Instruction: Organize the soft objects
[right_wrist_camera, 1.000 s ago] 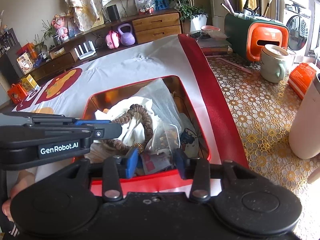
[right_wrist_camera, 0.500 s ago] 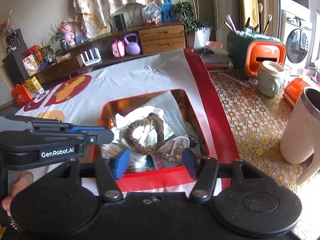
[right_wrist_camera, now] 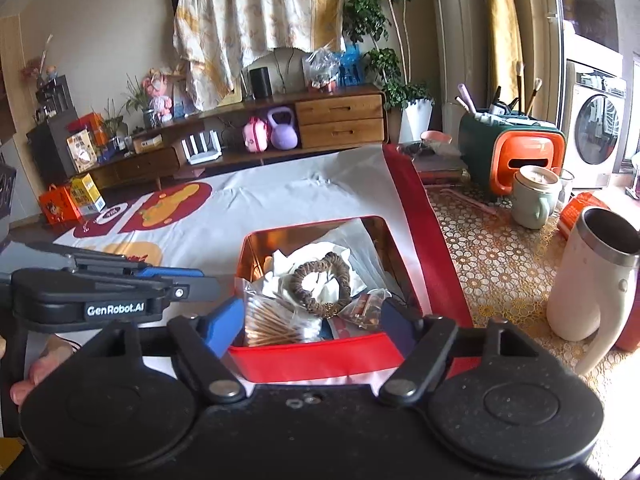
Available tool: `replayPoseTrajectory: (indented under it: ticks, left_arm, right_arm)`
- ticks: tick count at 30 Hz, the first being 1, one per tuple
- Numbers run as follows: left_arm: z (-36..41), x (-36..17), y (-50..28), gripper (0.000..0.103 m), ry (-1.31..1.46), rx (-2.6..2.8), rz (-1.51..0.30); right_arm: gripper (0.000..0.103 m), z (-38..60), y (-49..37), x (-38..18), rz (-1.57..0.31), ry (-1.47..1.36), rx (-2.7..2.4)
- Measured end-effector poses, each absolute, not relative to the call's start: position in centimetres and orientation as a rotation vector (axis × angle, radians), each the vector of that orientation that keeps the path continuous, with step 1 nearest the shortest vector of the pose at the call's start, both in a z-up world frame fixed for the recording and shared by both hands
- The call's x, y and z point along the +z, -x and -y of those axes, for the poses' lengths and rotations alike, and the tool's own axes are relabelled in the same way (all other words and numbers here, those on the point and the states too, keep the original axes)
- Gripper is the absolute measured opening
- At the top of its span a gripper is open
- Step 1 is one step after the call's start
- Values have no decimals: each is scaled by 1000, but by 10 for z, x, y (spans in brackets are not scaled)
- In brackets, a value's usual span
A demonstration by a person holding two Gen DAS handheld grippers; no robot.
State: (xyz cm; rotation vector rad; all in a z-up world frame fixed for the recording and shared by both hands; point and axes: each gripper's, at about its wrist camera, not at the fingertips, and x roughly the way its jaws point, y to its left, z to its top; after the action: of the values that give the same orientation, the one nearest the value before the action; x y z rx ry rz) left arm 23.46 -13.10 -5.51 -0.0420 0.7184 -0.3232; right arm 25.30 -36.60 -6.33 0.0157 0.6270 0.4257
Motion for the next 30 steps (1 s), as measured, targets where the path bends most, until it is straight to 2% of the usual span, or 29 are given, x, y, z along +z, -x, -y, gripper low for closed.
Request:
replayPoseTrajectory:
  ticks: [11,13,14,16,17,23,26,30]
  left_arm:
    - [121,-49,-203,15,40,-302,-699]
    - [117,-48,-197,19,51,-289,-695]
    - [115,-47,-195,28,56,-283,-693]
    - [113,-46,-189,53,57,-274,-688]
    - [112,-45,-186,70,53,-267,-683]
    - [109,-38,-167,73,43,-252,-640]
    - [110,-34,-159,85,21,-254,-627]
    - [110,-28,-146,86,11,-237,-595]
  right_arm:
    - [87,374,-222,-50,-534,-55,396]
    - [88,371,-216,-49,-526,-57,394]
    - [89,370,-214,-49,-525,-57,395]
    - [89,367,-207,-50,-522,-46,396]
    - [91,365,-204,-50,-518,-41,394]
    - [97,361,-185,-49,-504,-38,390]
    - [102,360,-178,-48,-496,-36,380]
    - [103,362,-171,-48,-494,-48,374]
